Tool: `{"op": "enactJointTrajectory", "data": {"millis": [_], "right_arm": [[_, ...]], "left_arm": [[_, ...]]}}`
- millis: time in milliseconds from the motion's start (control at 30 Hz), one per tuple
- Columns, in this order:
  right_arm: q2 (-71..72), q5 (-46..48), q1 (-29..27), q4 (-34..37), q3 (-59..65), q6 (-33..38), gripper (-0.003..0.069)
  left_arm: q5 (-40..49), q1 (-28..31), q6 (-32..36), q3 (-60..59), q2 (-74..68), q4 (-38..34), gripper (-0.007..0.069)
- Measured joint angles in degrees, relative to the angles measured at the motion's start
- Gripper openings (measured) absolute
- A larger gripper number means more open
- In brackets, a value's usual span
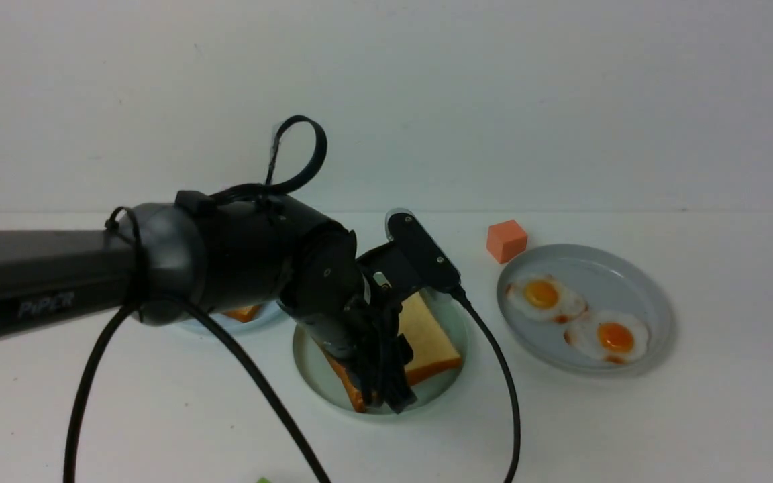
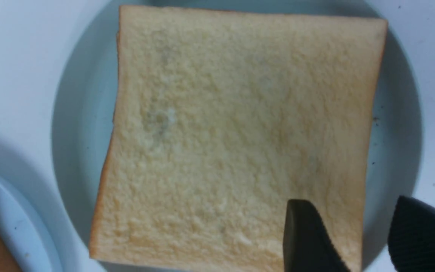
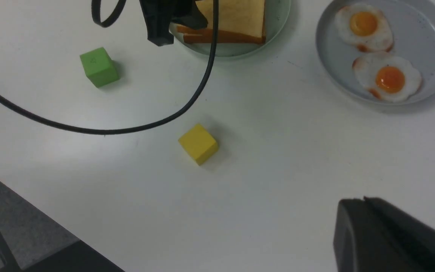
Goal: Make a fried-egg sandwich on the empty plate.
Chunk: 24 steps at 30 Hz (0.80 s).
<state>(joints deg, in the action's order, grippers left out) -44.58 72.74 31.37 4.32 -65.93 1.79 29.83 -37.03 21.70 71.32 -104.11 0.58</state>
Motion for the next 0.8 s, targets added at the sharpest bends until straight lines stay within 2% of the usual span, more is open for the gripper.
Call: {"op": "enactJointTrajectory", "data": {"millis": [100, 267, 300, 633, 800], "right_arm": [[0.0, 0.0, 0.0, 0.0, 0.0, 0.02, 0.0038], [0.0, 0.0, 0.0, 0.0, 0.0, 0.02, 0.0042], [0.0, 0.0, 0.0, 0.0, 0.0, 0.02, 0.0042], [0.0, 0.0, 0.0, 1.41, 0.0, 0.02, 0.0046], [0.0, 0.0, 0.0, 3.88, 0.0, -0.09, 0.0049]], "left_arm": [[0.22, -0.13, -1.3, 0.0, 3.99, -2.26, 0.0269], [1.71, -1.33, -7.43, -1.07, 22.71, -7.29, 0.0003], [1.58, -1.33, -7.91, -2.14, 26.81, -8.02, -0.0013], [-9.17, -1.33, -8.62, -27.29, 61.57, -12.49, -0.0013], [-21.91, -1.33, -8.67, -45.99, 79.37, -16.22, -0.0013]]}}
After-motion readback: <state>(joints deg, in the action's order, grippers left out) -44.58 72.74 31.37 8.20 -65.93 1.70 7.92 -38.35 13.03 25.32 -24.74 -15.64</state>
